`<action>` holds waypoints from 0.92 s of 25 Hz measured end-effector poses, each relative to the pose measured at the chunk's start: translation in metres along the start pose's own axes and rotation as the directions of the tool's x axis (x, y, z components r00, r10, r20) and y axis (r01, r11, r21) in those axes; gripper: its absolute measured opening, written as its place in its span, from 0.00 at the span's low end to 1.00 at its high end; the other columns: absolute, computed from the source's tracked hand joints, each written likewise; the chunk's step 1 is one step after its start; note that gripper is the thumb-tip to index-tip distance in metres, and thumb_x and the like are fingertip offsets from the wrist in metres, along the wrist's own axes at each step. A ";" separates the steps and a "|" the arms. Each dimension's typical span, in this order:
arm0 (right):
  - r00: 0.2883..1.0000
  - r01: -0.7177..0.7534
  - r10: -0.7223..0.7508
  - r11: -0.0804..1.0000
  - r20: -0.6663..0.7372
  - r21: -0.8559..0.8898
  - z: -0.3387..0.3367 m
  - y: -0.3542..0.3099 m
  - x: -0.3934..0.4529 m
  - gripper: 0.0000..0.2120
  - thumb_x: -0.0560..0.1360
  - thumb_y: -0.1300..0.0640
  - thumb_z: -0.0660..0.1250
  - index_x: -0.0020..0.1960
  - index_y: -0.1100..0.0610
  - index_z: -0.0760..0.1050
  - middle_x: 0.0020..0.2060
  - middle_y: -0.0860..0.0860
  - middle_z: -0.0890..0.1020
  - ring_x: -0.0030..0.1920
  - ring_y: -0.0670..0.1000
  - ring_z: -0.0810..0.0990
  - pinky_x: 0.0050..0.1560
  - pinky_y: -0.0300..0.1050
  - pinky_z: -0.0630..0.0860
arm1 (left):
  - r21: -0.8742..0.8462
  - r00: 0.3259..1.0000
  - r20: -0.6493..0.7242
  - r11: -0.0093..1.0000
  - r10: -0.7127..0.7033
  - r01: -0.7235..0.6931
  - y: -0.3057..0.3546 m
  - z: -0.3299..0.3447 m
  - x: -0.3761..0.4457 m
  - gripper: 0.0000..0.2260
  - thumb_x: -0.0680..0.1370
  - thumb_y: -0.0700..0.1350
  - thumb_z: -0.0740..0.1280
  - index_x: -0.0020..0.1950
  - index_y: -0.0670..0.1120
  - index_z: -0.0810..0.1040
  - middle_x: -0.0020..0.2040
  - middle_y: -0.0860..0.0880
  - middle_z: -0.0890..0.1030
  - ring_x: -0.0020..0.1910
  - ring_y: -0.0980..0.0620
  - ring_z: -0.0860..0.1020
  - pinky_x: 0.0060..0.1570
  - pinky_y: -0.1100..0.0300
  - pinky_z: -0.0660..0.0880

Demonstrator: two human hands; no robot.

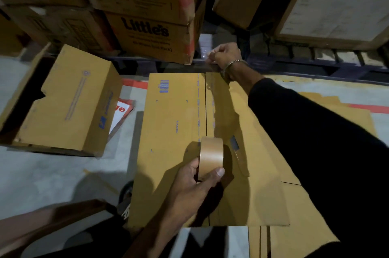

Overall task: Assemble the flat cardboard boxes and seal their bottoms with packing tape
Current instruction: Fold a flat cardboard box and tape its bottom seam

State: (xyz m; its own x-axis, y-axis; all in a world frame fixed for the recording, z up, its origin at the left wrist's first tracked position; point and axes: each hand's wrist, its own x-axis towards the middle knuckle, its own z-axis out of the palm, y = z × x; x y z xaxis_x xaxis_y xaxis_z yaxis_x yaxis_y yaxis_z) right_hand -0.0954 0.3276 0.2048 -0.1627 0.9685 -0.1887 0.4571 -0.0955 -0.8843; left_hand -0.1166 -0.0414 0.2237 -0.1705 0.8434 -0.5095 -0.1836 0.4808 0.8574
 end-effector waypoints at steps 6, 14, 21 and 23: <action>0.994 -0.054 0.062 0.995 0.095 -0.088 0.021 0.024 0.026 0.07 0.73 0.63 0.77 0.49 0.63 0.83 0.44 0.55 0.86 0.46 0.50 0.87 0.44 0.44 0.85 | -0.034 0.999 0.036 0.999 -0.009 0.010 -0.006 -0.003 0.007 0.10 0.80 0.44 0.72 0.62 0.48 0.82 0.54 0.54 0.88 0.56 0.56 0.84 0.54 0.66 0.77; 0.949 -0.053 0.237 0.770 0.207 -0.636 0.026 0.023 0.048 0.16 0.74 0.47 0.75 0.53 0.58 0.81 0.49 0.57 0.83 0.48 0.56 0.83 0.51 0.53 0.83 | -0.032 0.998 0.054 0.999 0.024 -0.023 -0.013 -0.003 0.006 0.10 0.81 0.42 0.72 0.62 0.47 0.84 0.55 0.52 0.88 0.58 0.55 0.84 0.55 0.65 0.77; 0.950 0.009 0.141 0.880 0.278 -0.475 0.011 0.027 0.043 0.02 0.80 0.60 0.70 0.48 0.56 0.79 0.50 0.54 0.81 0.44 0.53 0.80 0.43 0.38 0.78 | -0.083 0.999 0.038 0.996 -0.017 0.020 -0.010 -0.002 0.005 0.09 0.80 0.42 0.73 0.60 0.48 0.84 0.53 0.53 0.88 0.56 0.56 0.85 0.52 0.68 0.77; 0.978 0.090 -0.026 0.948 0.206 -0.306 0.007 0.033 0.038 0.10 0.77 0.49 0.74 0.44 0.56 0.83 0.44 0.52 0.86 0.45 0.52 0.85 0.49 0.48 0.84 | -0.093 0.999 0.029 0.995 -0.031 0.033 -0.008 -0.003 0.003 0.10 0.79 0.45 0.74 0.59 0.49 0.84 0.53 0.54 0.88 0.55 0.57 0.84 0.53 0.67 0.77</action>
State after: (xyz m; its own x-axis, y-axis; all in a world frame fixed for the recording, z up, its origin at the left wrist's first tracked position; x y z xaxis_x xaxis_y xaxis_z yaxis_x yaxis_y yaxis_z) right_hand -0.0925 0.3599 0.1652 -0.3514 0.9024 -0.2493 0.6862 0.0671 -0.7243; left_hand -0.1188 -0.0436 0.2148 -0.1367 0.8349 -0.5331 -0.2782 0.4841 0.8296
